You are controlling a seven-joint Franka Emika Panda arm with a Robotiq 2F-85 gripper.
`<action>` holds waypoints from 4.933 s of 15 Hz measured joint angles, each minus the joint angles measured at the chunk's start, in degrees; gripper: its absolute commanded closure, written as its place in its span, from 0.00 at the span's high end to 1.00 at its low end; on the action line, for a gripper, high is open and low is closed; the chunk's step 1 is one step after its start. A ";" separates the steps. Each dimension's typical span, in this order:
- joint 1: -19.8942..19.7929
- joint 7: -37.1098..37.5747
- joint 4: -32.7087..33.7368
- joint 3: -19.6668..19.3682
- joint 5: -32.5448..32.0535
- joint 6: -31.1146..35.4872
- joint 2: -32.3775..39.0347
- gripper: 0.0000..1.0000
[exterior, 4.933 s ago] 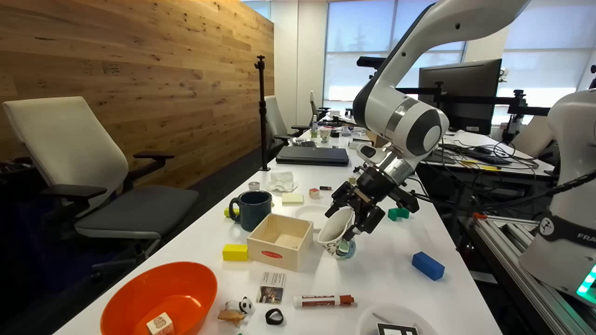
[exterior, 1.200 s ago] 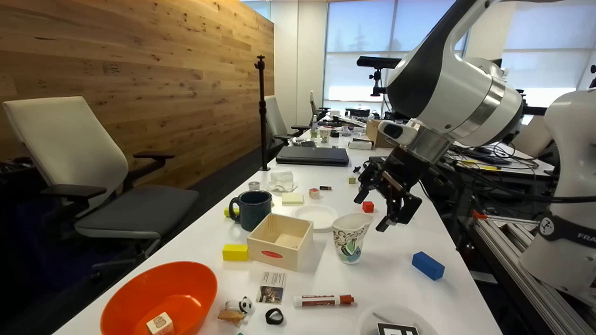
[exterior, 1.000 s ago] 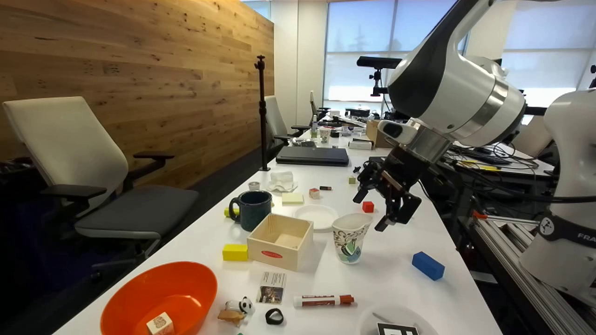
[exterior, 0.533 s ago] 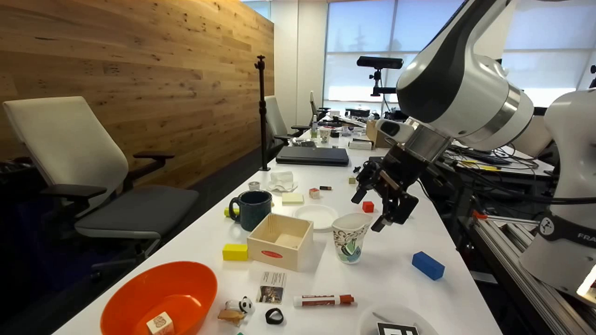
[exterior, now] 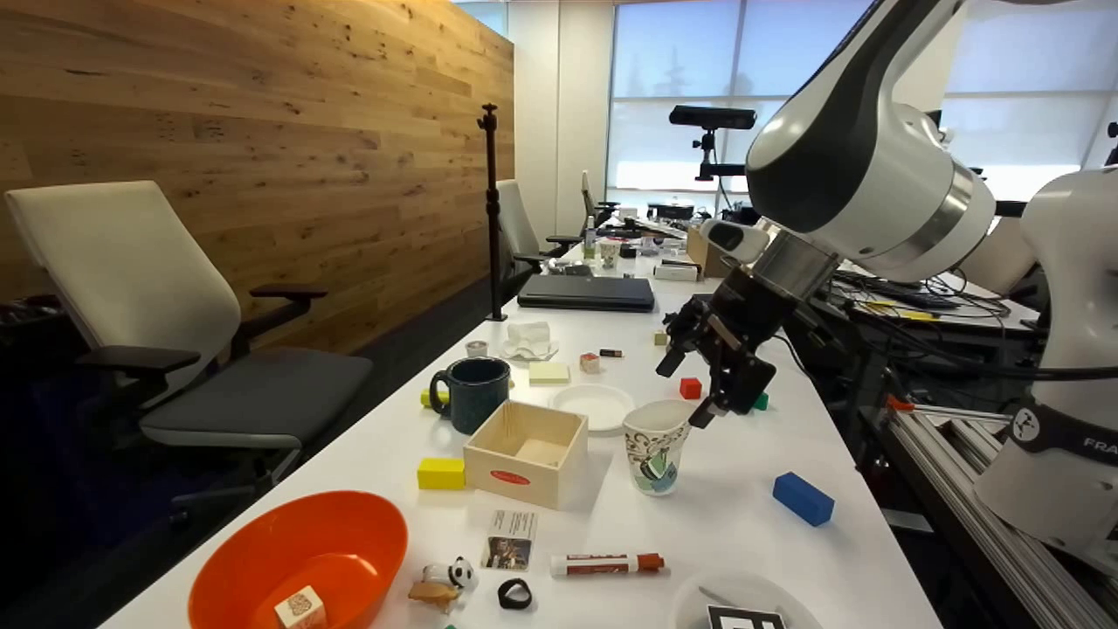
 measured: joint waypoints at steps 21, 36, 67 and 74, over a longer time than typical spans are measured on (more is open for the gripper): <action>0.15 0.00 0.57 -0.37 -0.30 -1.39 3.36 0.66; -1.08 -2.18 2.42 -3.03 -4.86 -3.88 4.79 0.01; -1.92 -48.42 13.39 1.18 -17.82 10.14 4.22 0.01; 3.50 -53.77 25.40 5.65 -7.52 23.68 11.12 0.01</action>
